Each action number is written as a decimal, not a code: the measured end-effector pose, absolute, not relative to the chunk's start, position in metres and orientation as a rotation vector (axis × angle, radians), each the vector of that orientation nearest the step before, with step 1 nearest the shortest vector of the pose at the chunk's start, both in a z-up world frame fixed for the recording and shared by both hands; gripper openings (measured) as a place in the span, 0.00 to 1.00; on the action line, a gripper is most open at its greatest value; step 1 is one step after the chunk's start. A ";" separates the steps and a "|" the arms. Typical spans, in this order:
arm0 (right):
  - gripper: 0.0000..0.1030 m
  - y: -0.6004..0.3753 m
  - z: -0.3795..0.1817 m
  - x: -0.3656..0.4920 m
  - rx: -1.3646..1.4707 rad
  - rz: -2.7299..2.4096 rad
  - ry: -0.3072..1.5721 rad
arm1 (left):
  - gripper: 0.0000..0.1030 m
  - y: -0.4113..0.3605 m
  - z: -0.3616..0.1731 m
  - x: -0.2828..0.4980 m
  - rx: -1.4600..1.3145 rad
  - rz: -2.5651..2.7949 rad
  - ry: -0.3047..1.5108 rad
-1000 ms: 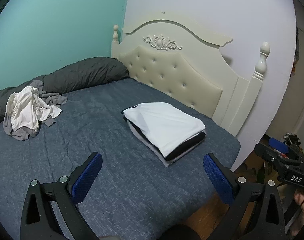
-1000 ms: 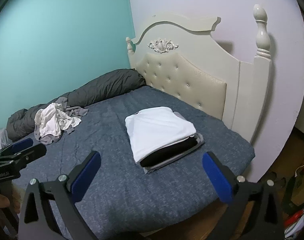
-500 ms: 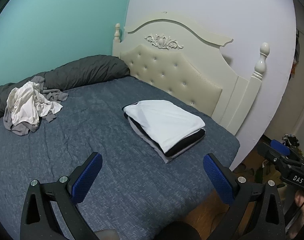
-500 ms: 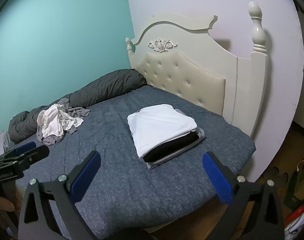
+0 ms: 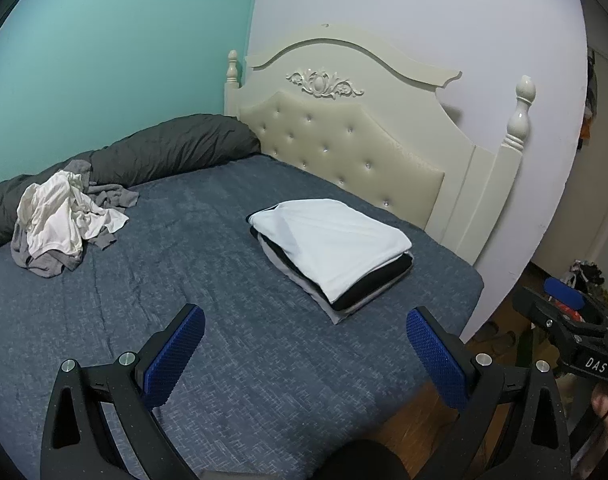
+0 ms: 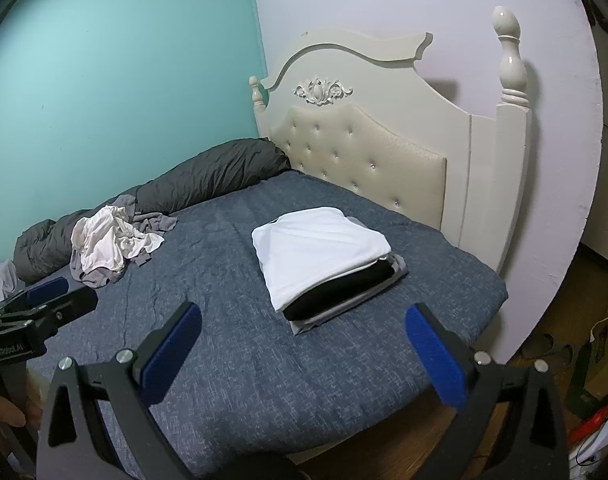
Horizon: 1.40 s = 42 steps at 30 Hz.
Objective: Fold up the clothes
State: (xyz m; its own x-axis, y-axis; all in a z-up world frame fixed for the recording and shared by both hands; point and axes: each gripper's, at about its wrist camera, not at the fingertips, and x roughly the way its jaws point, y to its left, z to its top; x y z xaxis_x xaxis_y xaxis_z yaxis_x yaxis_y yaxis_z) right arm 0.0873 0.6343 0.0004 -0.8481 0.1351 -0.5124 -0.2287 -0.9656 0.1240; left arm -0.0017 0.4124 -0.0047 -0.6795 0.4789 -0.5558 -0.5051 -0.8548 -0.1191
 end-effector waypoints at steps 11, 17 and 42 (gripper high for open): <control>0.99 0.630 -0.002 0.092 -0.761 2.831 0.265 | 1.00 0.413 -0.005 0.000 -0.802 2.463 0.071; 0.99 0.630 -0.002 0.091 -0.762 2.832 0.263 | 1.00 0.415 -0.007 0.002 -0.805 2.454 0.083; 0.99 0.631 -0.004 0.089 -0.776 2.826 0.273 | 1.00 0.415 -0.007 0.002 -0.798 2.472 0.086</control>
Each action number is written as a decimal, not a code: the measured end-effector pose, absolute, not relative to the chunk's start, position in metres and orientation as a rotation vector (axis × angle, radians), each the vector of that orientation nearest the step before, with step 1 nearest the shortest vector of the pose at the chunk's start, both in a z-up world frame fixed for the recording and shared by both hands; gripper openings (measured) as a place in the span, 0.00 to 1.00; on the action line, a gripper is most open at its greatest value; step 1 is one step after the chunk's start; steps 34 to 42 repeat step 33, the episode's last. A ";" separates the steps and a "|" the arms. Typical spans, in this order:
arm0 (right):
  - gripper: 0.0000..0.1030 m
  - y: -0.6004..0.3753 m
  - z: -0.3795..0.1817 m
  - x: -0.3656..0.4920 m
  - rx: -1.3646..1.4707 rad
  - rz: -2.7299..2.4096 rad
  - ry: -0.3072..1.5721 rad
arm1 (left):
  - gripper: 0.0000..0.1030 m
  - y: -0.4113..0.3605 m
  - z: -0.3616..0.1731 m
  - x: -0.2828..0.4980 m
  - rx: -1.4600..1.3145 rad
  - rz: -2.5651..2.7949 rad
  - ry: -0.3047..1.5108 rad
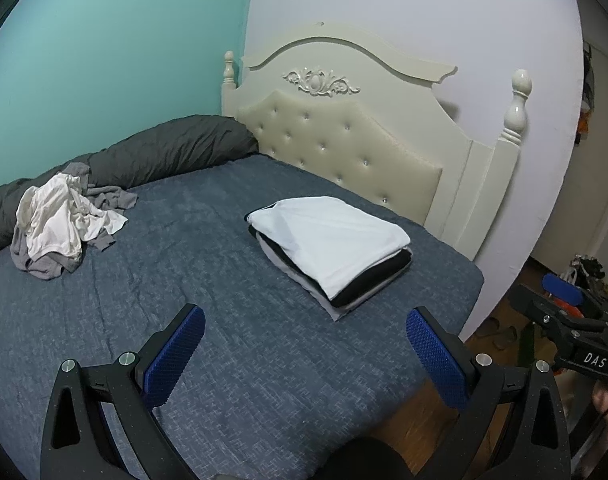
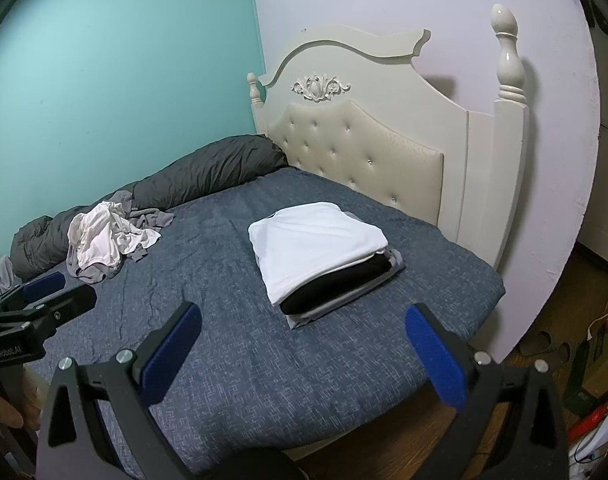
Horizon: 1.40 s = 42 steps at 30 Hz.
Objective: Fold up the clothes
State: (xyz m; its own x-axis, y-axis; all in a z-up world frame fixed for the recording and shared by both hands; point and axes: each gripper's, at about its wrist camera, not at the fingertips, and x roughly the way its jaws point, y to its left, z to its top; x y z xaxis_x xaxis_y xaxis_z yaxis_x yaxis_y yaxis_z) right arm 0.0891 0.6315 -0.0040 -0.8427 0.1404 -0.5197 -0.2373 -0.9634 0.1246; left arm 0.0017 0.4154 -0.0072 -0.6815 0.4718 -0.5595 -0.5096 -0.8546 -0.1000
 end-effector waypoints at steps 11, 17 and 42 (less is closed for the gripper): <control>0.99 0.631 -0.003 0.091 -0.767 2.829 0.272 | 1.00 0.416 -0.008 0.003 -0.810 2.468 0.092; 0.99 0.631 -0.004 0.090 -0.774 2.831 0.275 | 1.00 0.416 -0.009 0.002 -0.815 2.468 0.082; 1.00 0.632 -0.008 0.090 -0.790 2.827 0.296 | 1.00 0.415 -0.012 0.002 -0.821 2.457 0.069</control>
